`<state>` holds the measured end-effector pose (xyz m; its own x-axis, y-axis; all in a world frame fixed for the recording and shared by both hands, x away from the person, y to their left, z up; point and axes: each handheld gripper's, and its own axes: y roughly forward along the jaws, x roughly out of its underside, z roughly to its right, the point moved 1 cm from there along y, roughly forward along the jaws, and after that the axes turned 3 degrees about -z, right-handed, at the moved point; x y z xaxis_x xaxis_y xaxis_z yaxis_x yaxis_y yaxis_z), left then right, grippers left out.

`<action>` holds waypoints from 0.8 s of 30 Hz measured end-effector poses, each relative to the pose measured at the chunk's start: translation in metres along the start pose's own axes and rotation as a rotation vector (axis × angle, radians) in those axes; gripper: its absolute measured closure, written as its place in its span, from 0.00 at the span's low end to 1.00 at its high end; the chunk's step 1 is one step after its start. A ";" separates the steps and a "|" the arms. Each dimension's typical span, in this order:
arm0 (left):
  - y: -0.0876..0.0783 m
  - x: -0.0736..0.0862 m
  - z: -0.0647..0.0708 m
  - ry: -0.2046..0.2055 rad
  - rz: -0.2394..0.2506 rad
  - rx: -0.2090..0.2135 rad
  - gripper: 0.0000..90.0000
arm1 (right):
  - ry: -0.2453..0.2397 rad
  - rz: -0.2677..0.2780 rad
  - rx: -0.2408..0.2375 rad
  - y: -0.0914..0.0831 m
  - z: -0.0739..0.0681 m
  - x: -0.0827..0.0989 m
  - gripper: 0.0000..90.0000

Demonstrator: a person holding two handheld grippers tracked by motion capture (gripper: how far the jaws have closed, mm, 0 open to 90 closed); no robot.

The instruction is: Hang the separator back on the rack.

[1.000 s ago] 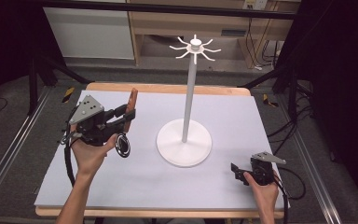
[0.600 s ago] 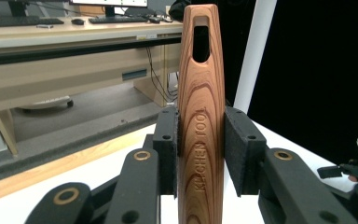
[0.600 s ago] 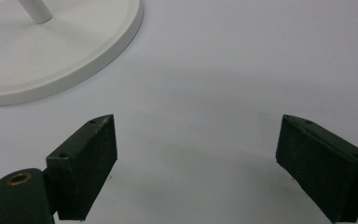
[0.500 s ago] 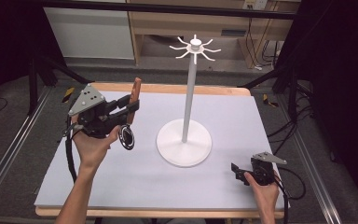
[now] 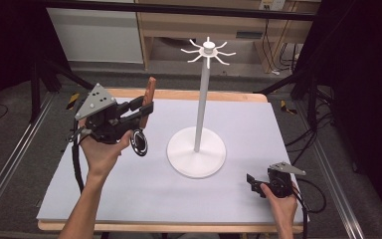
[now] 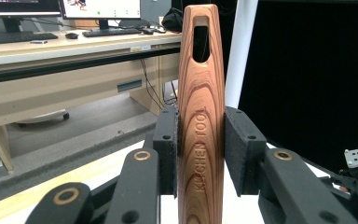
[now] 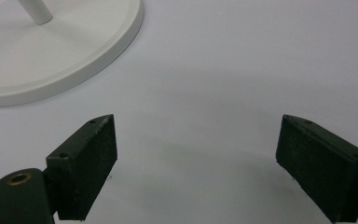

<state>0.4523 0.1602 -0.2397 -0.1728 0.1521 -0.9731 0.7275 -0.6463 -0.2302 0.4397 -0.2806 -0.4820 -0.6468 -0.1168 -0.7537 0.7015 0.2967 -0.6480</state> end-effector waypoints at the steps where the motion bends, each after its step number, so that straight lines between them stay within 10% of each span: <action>1: 0.000 -0.001 0.001 0.001 0.003 0.002 0.75 | 0.001 0.000 0.000 0.000 0.000 0.000 0.14; 24: 0.010 -0.027 0.015 0.015 0.038 0.031 0.75 | 0.005 0.000 -0.002 0.000 0.001 0.000 0.14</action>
<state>0.4542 0.1388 -0.2159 -0.1353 0.1380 -0.9811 0.7123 -0.6748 -0.1931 0.4404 -0.2812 -0.4820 -0.6484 -0.1117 -0.7531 0.7010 0.2984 -0.6478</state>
